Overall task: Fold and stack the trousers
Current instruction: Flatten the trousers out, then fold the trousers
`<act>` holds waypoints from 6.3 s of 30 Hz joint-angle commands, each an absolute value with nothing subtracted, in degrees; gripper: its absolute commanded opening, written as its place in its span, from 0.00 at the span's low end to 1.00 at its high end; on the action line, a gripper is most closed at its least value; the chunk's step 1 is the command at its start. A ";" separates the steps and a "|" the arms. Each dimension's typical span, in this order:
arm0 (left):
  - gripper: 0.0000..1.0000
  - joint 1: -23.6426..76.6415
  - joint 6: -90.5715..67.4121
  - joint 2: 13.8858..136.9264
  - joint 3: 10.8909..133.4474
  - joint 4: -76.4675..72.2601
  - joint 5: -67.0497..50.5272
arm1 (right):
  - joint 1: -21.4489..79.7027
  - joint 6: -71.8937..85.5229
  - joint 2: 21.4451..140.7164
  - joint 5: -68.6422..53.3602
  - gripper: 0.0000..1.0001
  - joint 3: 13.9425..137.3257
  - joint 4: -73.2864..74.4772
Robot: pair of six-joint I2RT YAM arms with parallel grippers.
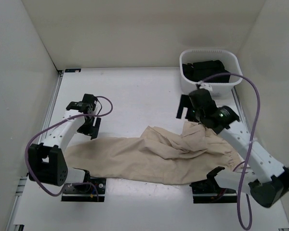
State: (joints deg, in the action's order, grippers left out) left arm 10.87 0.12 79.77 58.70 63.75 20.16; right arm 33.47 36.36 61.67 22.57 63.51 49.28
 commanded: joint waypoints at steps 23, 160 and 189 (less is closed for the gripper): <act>0.92 10.90 0.00 68.74 55.72 62.93 24.08 | 40.79 25.99 105.04 4.88 0.00 89.00 38.68; 0.14 -15.38 0.00 105.21 102.06 39.55 8.08 | -19.86 40.89 95.17 2.04 0.00 72.67 31.80; 0.14 -19.86 0.00 96.75 105.09 50.63 10.28 | -20.39 39.19 84.18 5.54 0.00 74.59 41.13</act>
State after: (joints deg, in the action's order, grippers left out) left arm -19.44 -0.30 90.56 99.55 51.44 9.69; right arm -20.03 37.87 80.18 5.58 69.25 43.46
